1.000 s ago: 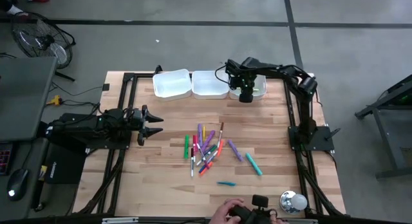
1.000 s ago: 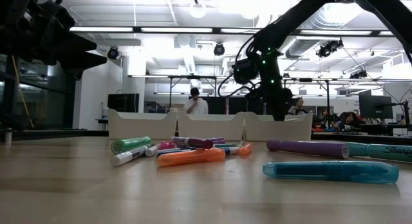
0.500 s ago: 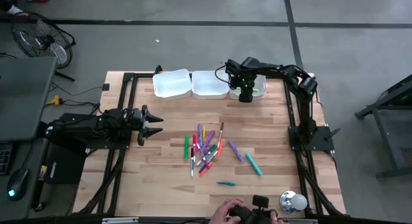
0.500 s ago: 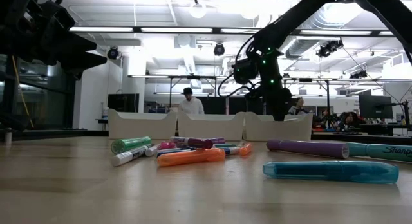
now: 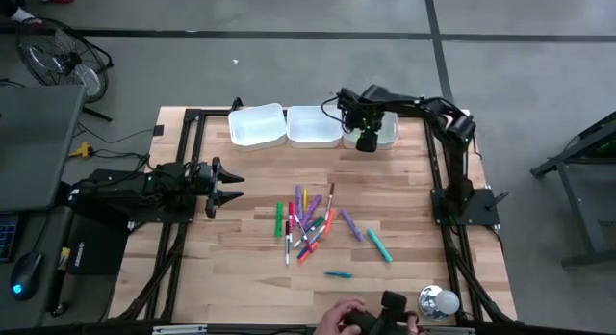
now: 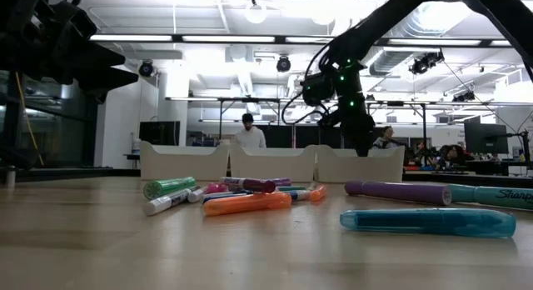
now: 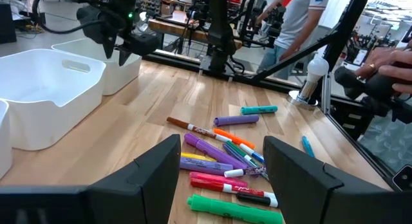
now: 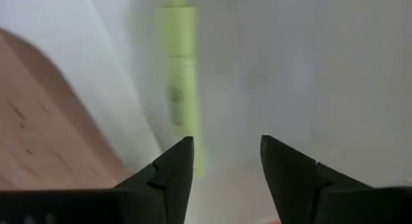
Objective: Pick & Place Markers
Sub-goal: Put the blue highlighter pen into the right white bin
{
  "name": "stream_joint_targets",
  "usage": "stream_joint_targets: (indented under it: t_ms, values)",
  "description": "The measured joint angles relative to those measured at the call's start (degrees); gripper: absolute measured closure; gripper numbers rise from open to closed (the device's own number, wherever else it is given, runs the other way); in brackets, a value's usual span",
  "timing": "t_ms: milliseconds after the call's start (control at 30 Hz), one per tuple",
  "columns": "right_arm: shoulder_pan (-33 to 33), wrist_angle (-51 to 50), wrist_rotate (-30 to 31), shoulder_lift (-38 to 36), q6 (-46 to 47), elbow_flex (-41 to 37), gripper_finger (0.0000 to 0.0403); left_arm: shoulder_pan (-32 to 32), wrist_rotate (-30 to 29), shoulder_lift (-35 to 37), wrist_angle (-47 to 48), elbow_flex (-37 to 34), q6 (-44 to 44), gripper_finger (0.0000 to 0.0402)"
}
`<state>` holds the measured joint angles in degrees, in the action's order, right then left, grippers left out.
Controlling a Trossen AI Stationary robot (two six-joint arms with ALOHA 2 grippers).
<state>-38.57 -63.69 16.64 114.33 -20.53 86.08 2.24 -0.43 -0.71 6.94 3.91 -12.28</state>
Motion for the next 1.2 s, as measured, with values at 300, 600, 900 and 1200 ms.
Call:
stream_joint_targets:
  t_ms: [300,600,900,1200]
  values:
    - [2.23,-4.83,-2.15,-5.56,12.53,0.11,0.0225,-0.02,0.0,-0.02,0.0,0.0,-0.02,0.0182]
    - [8.52,-9.63,-14.84,-8.16,29.2,-0.01,0.0222,0.0,0.0,0.0,0.0,0.02,0.0,0.0182]
    - [19.27,-10.18,-16.63,-8.12,37.36,-5.09,0.0221,-0.01,0.0,0.0,0.0,0.02,0.0,0.0182]
    - [29.2,-11.01,-17.1,-8.09,44.71,-10.95,0.0221,0.0,0.0,-0.01,0.0,0.01,0.0,0.0182]
